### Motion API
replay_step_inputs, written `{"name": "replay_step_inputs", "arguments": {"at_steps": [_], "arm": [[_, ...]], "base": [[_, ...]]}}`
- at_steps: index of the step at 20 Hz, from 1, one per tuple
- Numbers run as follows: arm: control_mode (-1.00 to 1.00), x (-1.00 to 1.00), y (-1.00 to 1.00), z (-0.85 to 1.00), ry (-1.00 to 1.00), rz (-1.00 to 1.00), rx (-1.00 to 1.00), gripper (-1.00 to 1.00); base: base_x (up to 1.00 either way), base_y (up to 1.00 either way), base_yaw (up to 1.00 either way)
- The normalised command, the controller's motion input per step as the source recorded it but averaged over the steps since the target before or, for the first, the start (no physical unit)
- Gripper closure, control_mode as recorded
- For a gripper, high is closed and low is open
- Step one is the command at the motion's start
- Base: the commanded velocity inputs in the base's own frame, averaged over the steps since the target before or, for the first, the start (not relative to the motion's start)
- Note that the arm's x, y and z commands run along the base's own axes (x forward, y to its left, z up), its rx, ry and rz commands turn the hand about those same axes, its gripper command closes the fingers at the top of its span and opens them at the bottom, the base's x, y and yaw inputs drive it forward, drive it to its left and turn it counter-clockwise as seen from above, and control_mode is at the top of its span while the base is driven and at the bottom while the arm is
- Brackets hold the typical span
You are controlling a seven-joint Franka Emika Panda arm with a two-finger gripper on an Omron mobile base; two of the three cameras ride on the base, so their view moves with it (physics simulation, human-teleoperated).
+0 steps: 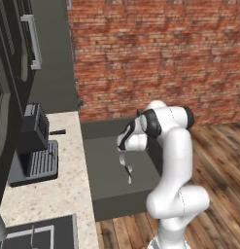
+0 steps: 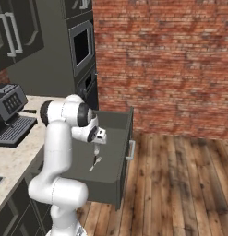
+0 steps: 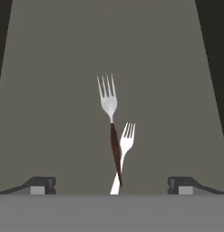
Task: Organize the utensils by type. Pick up the wooden spoons from the counter and place them in the open cabinet. Then pick up the metallic utensils from the counter and place them in the open drawer.
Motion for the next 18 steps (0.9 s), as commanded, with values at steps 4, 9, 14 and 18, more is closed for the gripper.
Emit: {"name": "replay_step_inputs", "arguments": {"at_steps": [4,9,14,18], "arm": [[-1.00,-0.33,0.00,1.00,-0.12,-0.13,0.00,-1.00],[-1.00,-0.32,0.00,1.00,-0.15,-0.11,0.00,-1.00],[-1.00,-0.43,-0.02,1.00,-0.12,-0.09,0.00,-1.00],[-1.00,-0.45,-0.06,1.00,-0.03,-0.08,0.00,-1.00]], "base": [[0.00,0.00,0.00],[0.00,0.00,0.00],[0.00,0.00,0.00],[0.00,0.00,0.00]]}}
